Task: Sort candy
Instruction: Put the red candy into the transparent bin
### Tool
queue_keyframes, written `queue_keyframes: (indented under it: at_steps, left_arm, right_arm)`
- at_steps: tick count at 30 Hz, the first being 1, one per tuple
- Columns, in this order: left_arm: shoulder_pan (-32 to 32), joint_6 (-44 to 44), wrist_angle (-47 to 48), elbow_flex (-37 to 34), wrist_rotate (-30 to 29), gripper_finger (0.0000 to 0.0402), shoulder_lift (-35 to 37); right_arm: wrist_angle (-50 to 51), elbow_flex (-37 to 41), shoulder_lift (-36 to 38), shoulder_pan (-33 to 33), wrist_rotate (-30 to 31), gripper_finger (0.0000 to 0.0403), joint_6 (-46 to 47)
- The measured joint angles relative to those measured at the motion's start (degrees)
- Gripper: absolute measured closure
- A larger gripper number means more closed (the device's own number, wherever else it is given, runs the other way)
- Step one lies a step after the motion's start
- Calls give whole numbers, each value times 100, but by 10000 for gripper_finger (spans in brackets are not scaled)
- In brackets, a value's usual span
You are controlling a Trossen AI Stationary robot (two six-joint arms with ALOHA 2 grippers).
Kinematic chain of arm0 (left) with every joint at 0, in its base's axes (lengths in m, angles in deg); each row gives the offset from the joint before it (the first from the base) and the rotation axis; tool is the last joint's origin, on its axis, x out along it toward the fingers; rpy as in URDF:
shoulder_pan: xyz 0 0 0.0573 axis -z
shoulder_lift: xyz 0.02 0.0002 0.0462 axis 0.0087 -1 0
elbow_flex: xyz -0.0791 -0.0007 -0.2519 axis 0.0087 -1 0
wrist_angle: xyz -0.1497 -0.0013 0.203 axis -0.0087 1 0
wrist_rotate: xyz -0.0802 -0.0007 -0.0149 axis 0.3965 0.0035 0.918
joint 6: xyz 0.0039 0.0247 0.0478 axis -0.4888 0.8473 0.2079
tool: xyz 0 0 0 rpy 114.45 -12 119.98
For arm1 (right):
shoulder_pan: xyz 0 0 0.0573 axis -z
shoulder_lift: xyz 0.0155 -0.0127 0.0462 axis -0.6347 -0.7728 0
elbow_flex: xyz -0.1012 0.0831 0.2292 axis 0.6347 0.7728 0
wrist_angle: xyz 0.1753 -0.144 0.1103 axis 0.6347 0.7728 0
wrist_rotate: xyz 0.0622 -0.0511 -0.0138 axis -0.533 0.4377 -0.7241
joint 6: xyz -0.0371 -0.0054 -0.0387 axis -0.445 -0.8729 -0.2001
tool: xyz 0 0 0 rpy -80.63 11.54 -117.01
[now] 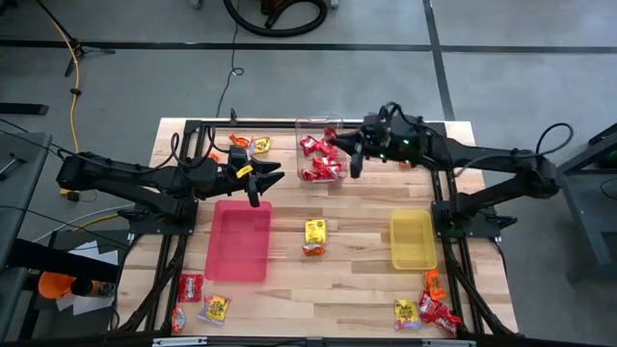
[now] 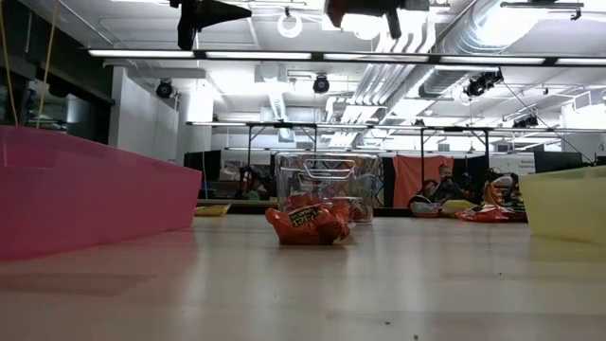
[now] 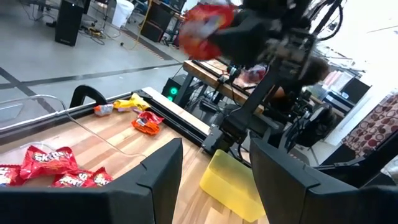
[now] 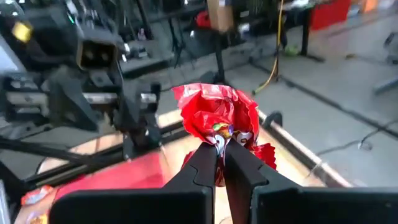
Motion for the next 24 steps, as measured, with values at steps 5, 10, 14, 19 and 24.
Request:
queue_keyframes:
  at_steps: [5, 10, 14, 19, 24]
  left_arm:
    - [2, 0, -26, 0, 33, 227, 0]
    - [2, 0, -34, 0, 57, 227, 0]
    - [-1, 4, -34, 0, 55, 227, 0]
    - [-2, 9, -33, 0, 56, 227, 0]
    - [-2, 17, -20, 0, 130, 227, 0]
  right_arm:
    - [6, 0, -695, 283, -212, 392, 358]
    - [169, 2, -1308, 541, -198, 351, 730]
    - [180, 2, -1634, 633, -281, 284, 986]
    - [168, 4, -1715, 632, -429, 198, 867]
    - [176, -38, -1297, 670, -1190, 151, 839]
